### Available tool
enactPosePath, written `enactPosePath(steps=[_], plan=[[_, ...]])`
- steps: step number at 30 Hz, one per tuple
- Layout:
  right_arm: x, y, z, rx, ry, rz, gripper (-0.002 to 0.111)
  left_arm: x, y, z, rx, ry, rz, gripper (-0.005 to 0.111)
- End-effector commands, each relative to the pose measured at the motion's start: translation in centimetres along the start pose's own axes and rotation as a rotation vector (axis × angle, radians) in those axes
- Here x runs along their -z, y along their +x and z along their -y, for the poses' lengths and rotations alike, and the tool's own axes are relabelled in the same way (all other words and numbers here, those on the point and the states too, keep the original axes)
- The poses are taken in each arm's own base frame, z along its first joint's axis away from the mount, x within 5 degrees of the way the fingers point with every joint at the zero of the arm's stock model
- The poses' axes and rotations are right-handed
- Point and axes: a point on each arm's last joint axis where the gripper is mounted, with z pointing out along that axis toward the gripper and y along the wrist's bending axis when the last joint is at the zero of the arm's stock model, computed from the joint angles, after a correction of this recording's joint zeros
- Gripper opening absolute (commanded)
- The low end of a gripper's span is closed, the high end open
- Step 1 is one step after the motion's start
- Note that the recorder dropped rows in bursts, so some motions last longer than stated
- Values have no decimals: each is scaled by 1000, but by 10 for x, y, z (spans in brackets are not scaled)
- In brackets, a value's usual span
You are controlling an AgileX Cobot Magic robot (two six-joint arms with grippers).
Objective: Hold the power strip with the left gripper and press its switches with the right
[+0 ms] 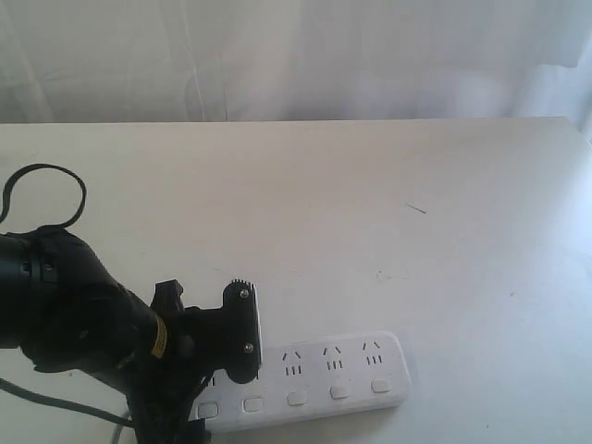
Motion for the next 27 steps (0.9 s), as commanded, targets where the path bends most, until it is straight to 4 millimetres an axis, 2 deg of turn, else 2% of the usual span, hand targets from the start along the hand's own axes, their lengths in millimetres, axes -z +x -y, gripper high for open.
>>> enactPosePath(steps=[1, 4, 9, 18, 23, 27], plan=[[-20, -16, 14, -153, -171, -88, 0, 2, 5, 4, 25, 38, -40, 0], [-30, -9, 23, -238, -247, -138, 0, 2, 7, 5, 22, 48, -55, 0], [-43, 13, 40, -340, -237, -187, 0, 2, 8, 6, 18, 59, -71, 0], [-70, 54, 77, -337, -219, -249, 0, 2, 5, 5, 0, 39, -37, 0], [-93, 87, 104, -342, -187, -292, 0, 2, 5, 5, -20, 40, -38, 0], [-112, 112, 109, -391, -224, -325, 0, 2, 5, 5, -42, 41, -37, 0]])
